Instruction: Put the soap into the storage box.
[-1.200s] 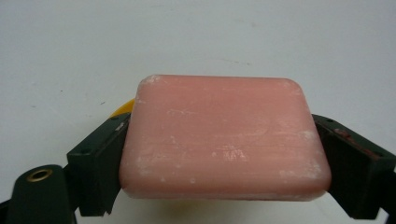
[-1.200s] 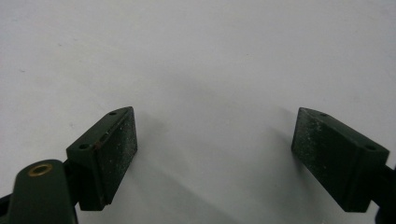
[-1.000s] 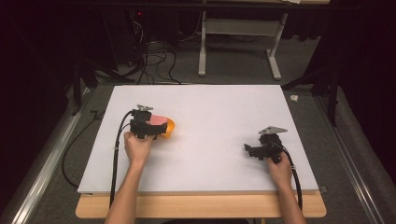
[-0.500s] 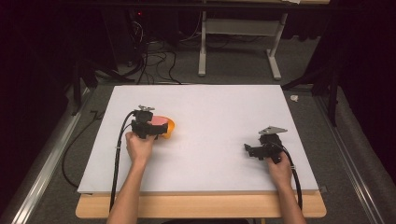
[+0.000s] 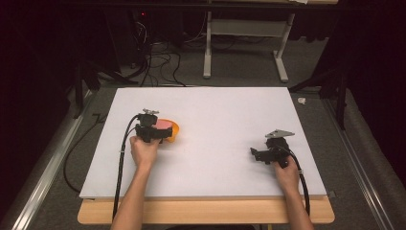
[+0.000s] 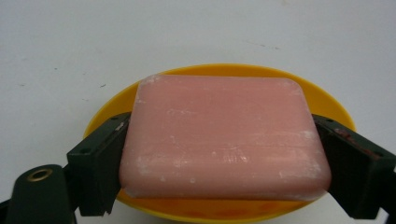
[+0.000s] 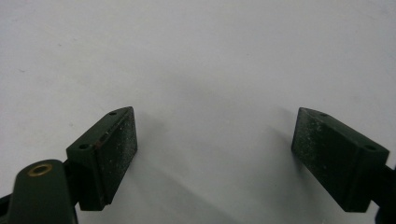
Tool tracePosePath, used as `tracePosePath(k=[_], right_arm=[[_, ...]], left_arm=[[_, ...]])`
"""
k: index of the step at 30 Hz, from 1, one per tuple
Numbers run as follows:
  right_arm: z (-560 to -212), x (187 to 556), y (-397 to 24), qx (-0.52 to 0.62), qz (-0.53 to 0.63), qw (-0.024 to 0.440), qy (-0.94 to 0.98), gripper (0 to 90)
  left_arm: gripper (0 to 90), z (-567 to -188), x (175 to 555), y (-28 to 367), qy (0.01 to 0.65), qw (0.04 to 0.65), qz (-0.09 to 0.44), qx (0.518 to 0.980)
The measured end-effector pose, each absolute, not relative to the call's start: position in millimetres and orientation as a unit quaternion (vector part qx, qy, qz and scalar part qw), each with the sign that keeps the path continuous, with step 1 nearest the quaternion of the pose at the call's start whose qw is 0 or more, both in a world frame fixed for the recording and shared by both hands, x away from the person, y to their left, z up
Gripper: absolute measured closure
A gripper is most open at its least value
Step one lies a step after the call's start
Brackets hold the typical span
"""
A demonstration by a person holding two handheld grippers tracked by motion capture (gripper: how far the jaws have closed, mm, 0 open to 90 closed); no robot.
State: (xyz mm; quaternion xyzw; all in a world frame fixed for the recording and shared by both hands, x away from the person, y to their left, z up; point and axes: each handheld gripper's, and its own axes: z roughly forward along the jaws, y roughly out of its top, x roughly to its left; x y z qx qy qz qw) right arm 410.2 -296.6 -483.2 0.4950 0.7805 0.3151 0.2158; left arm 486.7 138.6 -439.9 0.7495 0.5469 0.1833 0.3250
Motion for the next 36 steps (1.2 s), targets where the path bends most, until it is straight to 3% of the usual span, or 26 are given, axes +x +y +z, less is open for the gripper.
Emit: tracePosePath(k=[36], right_arm=[[-483.2,410.2,-296.6,0.495,0.315,0.215,0.78,14.9]], left_arm=[[13.0,-440.9,485.3,133.8,0.532,0.32,0.201,0.758]])
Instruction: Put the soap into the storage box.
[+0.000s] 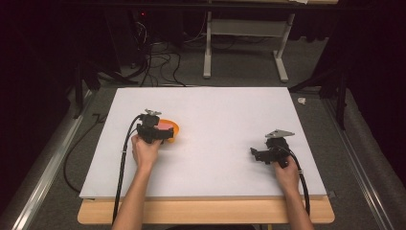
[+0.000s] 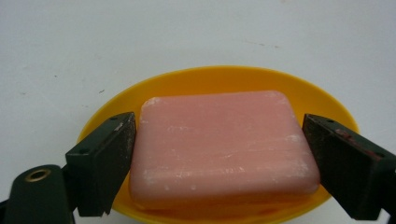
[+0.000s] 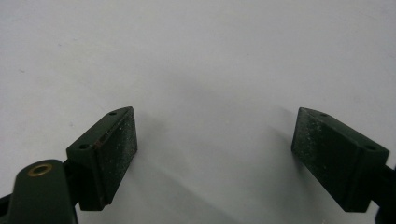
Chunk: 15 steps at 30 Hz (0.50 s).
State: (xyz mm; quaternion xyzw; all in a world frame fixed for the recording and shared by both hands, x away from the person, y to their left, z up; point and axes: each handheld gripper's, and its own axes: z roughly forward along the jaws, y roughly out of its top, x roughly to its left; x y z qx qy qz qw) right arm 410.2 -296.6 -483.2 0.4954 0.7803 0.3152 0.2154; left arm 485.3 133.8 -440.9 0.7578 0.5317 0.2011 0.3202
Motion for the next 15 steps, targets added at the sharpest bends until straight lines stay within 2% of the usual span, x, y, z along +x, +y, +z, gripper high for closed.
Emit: tracePosePath(k=[15], right_arm=[[-483.3,410.2,-296.6,0.495,0.315,0.215,0.78,14.9]], left_arm=[[14.2,-420.0,466.8,145.0,0.511,0.363,0.213,0.749]])
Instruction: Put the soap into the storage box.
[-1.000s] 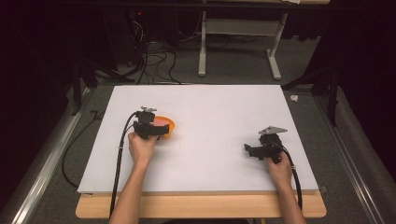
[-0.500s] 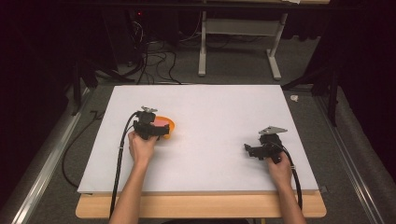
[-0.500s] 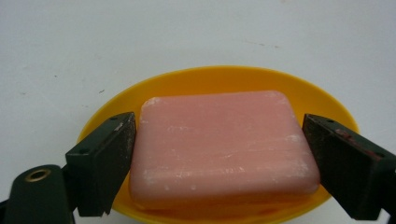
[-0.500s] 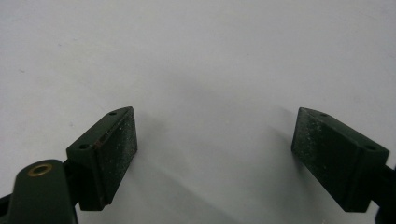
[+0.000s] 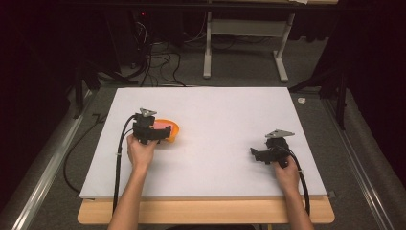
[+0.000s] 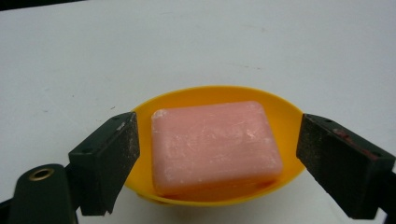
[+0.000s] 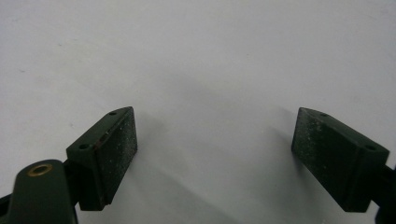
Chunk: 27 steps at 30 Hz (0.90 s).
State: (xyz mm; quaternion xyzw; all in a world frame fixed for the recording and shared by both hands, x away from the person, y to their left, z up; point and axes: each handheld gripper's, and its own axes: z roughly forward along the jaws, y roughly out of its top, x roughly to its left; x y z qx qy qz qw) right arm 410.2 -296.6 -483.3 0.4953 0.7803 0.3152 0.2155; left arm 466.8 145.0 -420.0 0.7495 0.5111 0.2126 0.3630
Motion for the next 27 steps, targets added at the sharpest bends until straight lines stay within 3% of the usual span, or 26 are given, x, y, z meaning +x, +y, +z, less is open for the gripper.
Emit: tracePosePath(k=[13,27], right_arm=[[-483.2,410.1,-296.4,0.497,0.315,0.214,0.78,15.0],[-483.3,410.2,-296.3,0.497,0.316,0.215,0.779,15.0]], left_arm=[[15.2,-405.1,441.6,143.7,0.469,0.392,0.223,0.759],[15.5,-404.5,421.8,133.9,0.428,0.401,0.19,0.787]])
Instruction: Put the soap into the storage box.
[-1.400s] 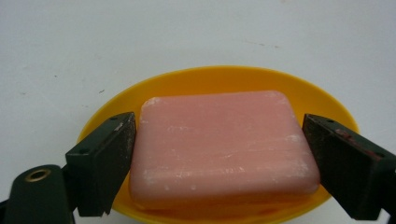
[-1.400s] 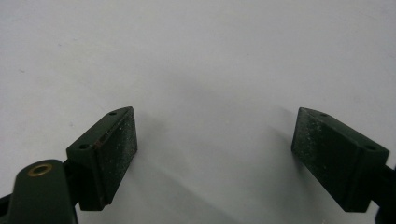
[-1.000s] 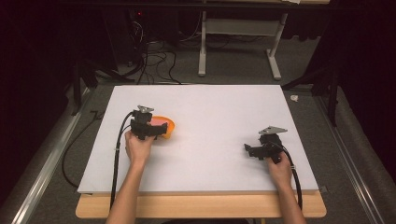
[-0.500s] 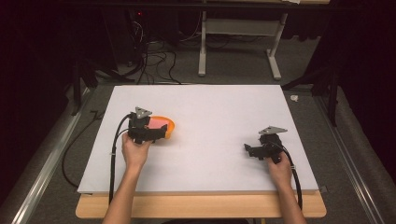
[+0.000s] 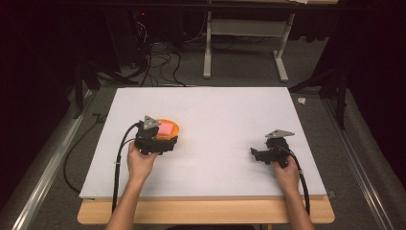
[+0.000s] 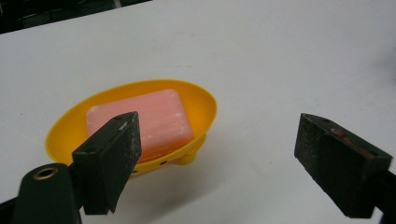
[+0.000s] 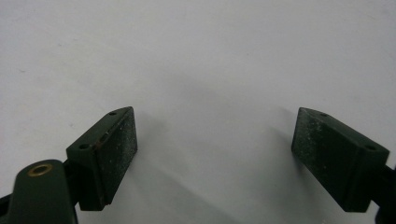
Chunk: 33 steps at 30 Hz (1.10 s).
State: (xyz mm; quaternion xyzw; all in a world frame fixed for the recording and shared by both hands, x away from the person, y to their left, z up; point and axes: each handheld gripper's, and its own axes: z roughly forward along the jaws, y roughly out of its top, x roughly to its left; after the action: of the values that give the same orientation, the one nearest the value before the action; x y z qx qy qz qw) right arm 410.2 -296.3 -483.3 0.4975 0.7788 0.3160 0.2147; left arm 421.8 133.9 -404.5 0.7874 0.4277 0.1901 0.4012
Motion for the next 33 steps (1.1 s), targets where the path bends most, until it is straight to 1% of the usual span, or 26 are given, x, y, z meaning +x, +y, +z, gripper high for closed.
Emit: tracePosePath(k=[10,15,33], right_arm=[[-483.3,410.1,-296.2,0.498,0.316,0.215,0.779,14.9],[-483.2,410.1,-296.3,0.497,0.316,0.214,0.779,14.9],[-483.2,410.0,-296.4,0.497,0.315,0.215,0.78,15.0]], left_arm=[[15.5,-405.0,410.5,121.1,0.403,0.404,0.177,0.801],[15.5,-405.7,404.0,112.6,0.386,0.409,0.161,0.811],[15.9,-417.2,393.9,96.1,0.371,0.409,0.126,0.824]])
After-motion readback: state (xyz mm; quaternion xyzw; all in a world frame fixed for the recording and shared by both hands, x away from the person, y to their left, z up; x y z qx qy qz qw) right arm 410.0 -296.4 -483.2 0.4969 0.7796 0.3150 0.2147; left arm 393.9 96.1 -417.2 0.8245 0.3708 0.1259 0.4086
